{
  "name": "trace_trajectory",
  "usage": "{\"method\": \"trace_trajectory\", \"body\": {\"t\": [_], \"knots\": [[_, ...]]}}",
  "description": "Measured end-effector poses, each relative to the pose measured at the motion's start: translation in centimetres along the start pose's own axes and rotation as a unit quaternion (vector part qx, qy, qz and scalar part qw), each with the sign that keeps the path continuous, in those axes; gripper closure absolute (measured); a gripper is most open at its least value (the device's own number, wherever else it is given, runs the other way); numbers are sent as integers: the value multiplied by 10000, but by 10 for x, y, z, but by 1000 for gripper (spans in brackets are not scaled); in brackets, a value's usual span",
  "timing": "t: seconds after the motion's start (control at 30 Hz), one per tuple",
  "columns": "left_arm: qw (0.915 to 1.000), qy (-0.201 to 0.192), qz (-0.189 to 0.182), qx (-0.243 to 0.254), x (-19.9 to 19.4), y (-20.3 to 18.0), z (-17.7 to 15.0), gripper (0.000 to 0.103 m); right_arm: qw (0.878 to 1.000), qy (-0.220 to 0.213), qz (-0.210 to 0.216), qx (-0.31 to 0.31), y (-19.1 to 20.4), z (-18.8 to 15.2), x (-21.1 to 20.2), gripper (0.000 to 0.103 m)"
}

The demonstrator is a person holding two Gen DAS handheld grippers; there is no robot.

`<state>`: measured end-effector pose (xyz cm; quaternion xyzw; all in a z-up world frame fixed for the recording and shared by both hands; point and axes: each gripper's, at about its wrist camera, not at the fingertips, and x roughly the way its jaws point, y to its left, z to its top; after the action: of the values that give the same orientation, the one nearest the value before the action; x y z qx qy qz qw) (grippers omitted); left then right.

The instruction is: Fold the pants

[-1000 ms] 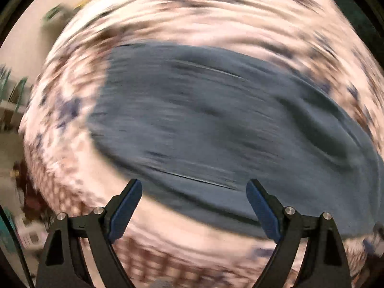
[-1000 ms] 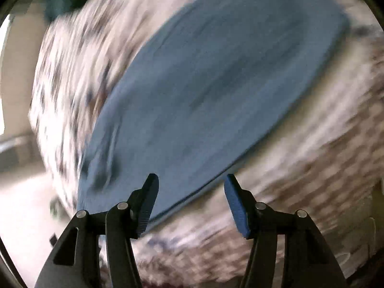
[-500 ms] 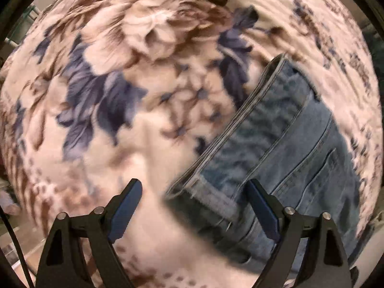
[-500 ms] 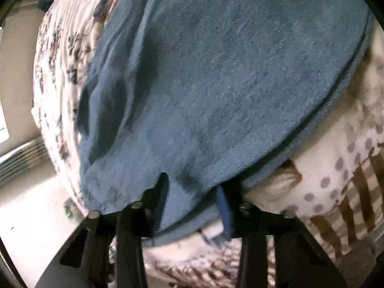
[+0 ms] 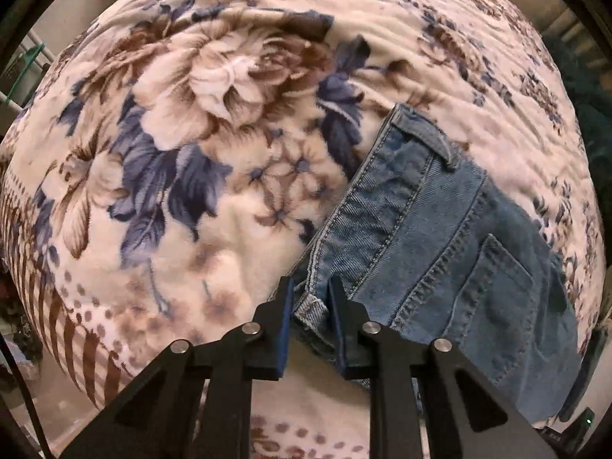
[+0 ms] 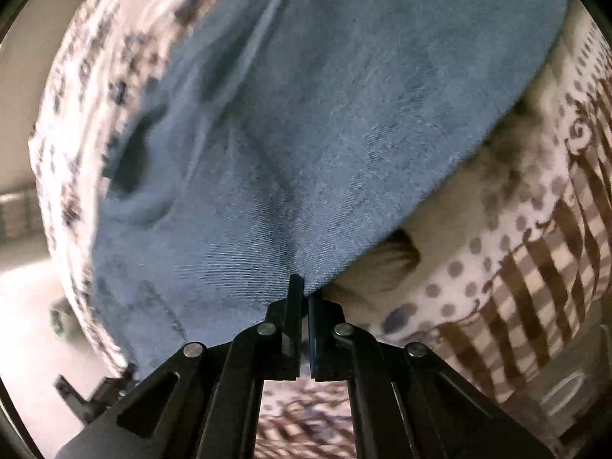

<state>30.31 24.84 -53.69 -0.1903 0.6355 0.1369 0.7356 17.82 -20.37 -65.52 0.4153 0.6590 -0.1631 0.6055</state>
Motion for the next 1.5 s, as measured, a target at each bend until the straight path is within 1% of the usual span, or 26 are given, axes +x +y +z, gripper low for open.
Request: {"method": "trace_trajectory", "body": {"t": [0.17, 0.23, 0.27, 0.3, 0.37, 0.4, 0.43, 0.47, 0.57, 0.63, 0.7, 0.8, 0.87, 0.9, 0.97, 1.13, 1.17, 1.2, 1.23, 1.27, 1.3, 1.33, 1.37, 1.4, 1.47, 1.5], "knots": [[9999, 144, 45, 1, -1, 1, 7, 80, 9980, 618, 109, -38, -3, 16, 17, 93], [9996, 58, 223, 143, -20, -5, 6, 77, 9966, 769, 139, -270, 4, 17, 6, 82], [9994, 18, 281, 192, -28, -12, 4, 74, 9963, 761, 123, -377, 11, 19, 0, 72], [9990, -21, 359, 272, -36, -21, 3, 66, 9955, 740, 110, -576, 19, 19, -12, 67], [9972, -42, 498, 561, -45, -47, 3, 47, 9920, 785, 275, -946, 37, 23, -29, 65], [9950, -95, 573, 811, -47, -64, 2, 31, 9888, 846, 256, -1205, 53, 28, -37, 65], [9925, -144, 634, 1035, -45, -80, 2, 23, 9849, 876, 285, -1469, 71, 36, -42, 65], [9888, -190, 645, 1335, -39, -106, 3, 23, 9807, 875, 359, -1709, 87, 45, -46, 65], [9838, -97, 490, 1722, -19, -155, 10, 23, 9686, 952, 506, -2241, 138, 81, -42, 65], [9799, -152, 443, 1940, -4, -189, 14, 23, 9586, 1156, 691, -2510, 179, 111, -23, 65], [9742, -306, 591, 2158, 5, -211, 16, 23, 9515, 1478, 694, -2609, 209, 142, 4, 65], [9666, -302, 806, 2415, 25, -236, 16, 23, 9442, 2021, 629, -2522, 227, 170, 42, 65], [9684, -131, 789, 2361, 37, -240, 17, 23, 9365, 2457, 561, -2438, 232, 177, 68, 65], [9689, -86, 806, 2337, 41, -240, 16, 23, 9374, 2498, 511, -2371, 228, 178, 75, 67], [9692, -1, 828, 2321, 48, -238, 14, 23, 9371, 2362, 457, -2528, 227, 176, 77, 91], [9686, -29, 841, 2341, 52, -236, 13, 23, 9380, 2040, 569, -2745, 244, 184, 53, 92], [9684, -18, 854, 2343, 53, -235, 14, 23, 9368, 1791, 355, -2986, 249, 185, 50, 103], [9677, 21, 882, 2360, 54, -236, 15, 23, 9211, 1294, -126, -3669, 261, 183, 42, 103], [9672, 38, 895, 2377, 55, -236, 16, 23, 9057, 1005, -403, -4099, 270, 179, 37, 103], [9674, 52, 899, 2368, 57, -236, 17, 23, 8945, 1090, -357, -4322, 277, 181, 32, 102], [9678, 74, 905, 2347, 58, -238, 19, 23, 8992, 1442, -97, -4131, 276, 186, 32, 102], [9690, 92, 901, 2300, 57, -238, 22, 23, 9010, 1719, 103, -3983, 275, 190, 32, 101], [9705, 96, 882, 2241, 58, -239, 23, 23, 8954, 1975, 199, -3986, 275, 192, 32, 96], [9723, 107, 856, 2174, 57, -238, 25, 23, 8905, 2096, 215, -4033, 276, 191, 34, 78], [9750, 89, 830, 2061, 54, -235, 23, 23, 8825, 2501, 235, -3976, 271, 187, 49, 54], [9757, 77, 833, 2027, 53, -233, 23, 23, 8747, 2738, 247, -3992, 268, 183, 58, 54]]}}
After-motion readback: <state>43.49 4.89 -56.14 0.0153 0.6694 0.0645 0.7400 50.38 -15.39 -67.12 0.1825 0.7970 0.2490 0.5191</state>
